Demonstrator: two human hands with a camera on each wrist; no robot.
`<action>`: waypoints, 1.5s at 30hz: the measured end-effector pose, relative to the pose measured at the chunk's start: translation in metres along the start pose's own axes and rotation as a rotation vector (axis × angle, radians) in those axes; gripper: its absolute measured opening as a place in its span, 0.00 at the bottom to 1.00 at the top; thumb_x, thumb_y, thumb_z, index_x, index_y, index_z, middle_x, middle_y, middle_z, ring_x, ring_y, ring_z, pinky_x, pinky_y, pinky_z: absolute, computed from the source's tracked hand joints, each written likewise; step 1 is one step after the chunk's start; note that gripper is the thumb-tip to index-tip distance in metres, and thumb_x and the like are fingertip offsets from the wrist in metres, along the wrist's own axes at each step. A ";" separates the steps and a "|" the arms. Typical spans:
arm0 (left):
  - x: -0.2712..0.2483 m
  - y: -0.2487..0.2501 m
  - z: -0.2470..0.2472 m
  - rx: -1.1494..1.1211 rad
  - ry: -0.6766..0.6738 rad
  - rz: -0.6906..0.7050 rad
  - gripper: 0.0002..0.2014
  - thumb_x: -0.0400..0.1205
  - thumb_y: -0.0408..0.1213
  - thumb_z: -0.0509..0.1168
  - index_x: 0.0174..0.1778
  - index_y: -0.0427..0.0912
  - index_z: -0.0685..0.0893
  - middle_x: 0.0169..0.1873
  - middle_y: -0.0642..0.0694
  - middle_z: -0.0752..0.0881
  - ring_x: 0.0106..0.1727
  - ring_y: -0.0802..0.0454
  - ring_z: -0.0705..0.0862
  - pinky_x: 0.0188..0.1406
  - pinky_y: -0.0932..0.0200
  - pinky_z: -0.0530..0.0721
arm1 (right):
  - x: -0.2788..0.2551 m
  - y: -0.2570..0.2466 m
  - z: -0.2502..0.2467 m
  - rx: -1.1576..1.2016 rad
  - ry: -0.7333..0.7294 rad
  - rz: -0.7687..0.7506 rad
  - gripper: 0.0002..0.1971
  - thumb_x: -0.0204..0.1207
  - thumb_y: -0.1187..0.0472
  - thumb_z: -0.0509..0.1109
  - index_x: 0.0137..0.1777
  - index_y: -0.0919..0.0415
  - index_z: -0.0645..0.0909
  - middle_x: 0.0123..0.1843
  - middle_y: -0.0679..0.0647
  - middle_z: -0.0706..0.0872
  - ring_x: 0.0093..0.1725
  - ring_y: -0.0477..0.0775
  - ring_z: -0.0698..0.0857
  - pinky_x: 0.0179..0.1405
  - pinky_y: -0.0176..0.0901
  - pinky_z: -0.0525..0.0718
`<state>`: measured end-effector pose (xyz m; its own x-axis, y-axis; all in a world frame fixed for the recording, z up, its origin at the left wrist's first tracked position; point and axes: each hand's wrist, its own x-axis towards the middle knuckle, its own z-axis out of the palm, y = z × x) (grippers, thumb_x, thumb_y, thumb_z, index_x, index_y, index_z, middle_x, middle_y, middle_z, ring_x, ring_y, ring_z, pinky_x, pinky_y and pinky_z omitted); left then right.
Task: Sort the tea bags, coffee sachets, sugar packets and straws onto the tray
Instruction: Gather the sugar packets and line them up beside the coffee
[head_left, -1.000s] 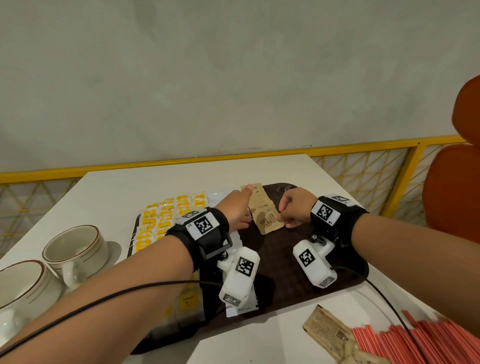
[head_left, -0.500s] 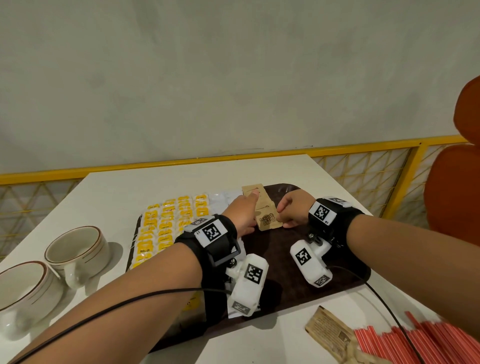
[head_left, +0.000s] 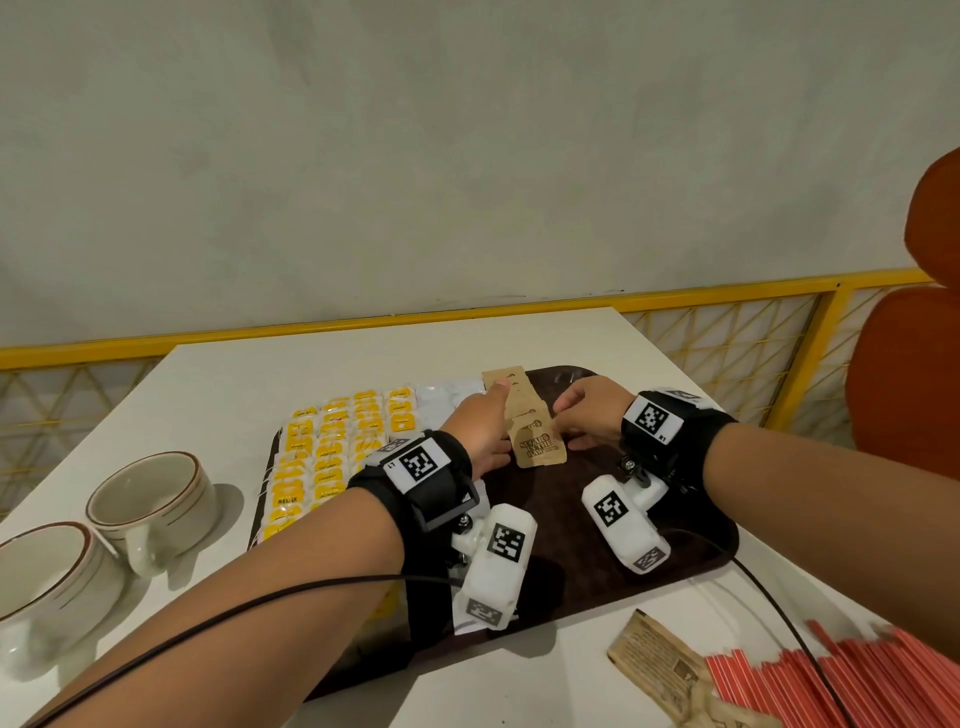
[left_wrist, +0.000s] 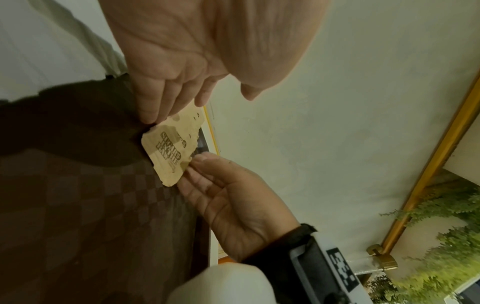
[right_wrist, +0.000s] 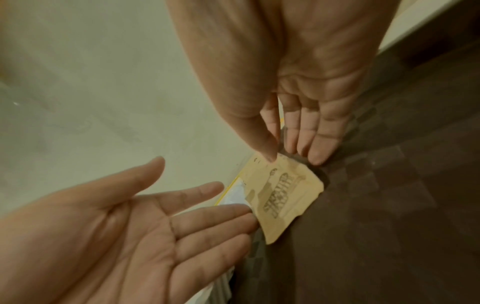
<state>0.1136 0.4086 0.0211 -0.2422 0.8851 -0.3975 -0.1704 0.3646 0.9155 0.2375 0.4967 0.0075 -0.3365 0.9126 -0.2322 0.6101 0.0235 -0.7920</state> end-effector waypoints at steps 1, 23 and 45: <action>0.000 0.000 0.001 -0.008 0.007 0.007 0.28 0.89 0.51 0.48 0.81 0.40 0.60 0.76 0.33 0.69 0.75 0.37 0.71 0.73 0.46 0.69 | 0.001 0.000 0.002 -0.008 0.040 -0.031 0.09 0.72 0.74 0.72 0.41 0.59 0.80 0.48 0.60 0.86 0.52 0.58 0.88 0.56 0.54 0.87; -0.006 -0.001 0.002 -0.014 0.001 -0.026 0.28 0.88 0.51 0.49 0.82 0.40 0.59 0.78 0.32 0.66 0.78 0.37 0.67 0.76 0.45 0.66 | -0.004 0.005 0.004 -0.034 0.032 0.032 0.19 0.70 0.76 0.73 0.56 0.59 0.75 0.53 0.60 0.82 0.54 0.58 0.85 0.41 0.44 0.89; -0.045 0.011 -0.038 -0.129 -0.057 0.042 0.24 0.88 0.49 0.53 0.73 0.35 0.71 0.76 0.28 0.66 0.78 0.35 0.65 0.75 0.46 0.68 | -0.037 -0.007 -0.006 0.085 0.079 -0.053 0.09 0.74 0.71 0.70 0.46 0.57 0.77 0.48 0.61 0.82 0.49 0.56 0.83 0.47 0.47 0.88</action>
<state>0.0865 0.3621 0.0468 -0.1975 0.9151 -0.3515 -0.2833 0.2900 0.9141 0.2500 0.4653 0.0247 -0.3070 0.9404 -0.1459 0.5284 0.0410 -0.8480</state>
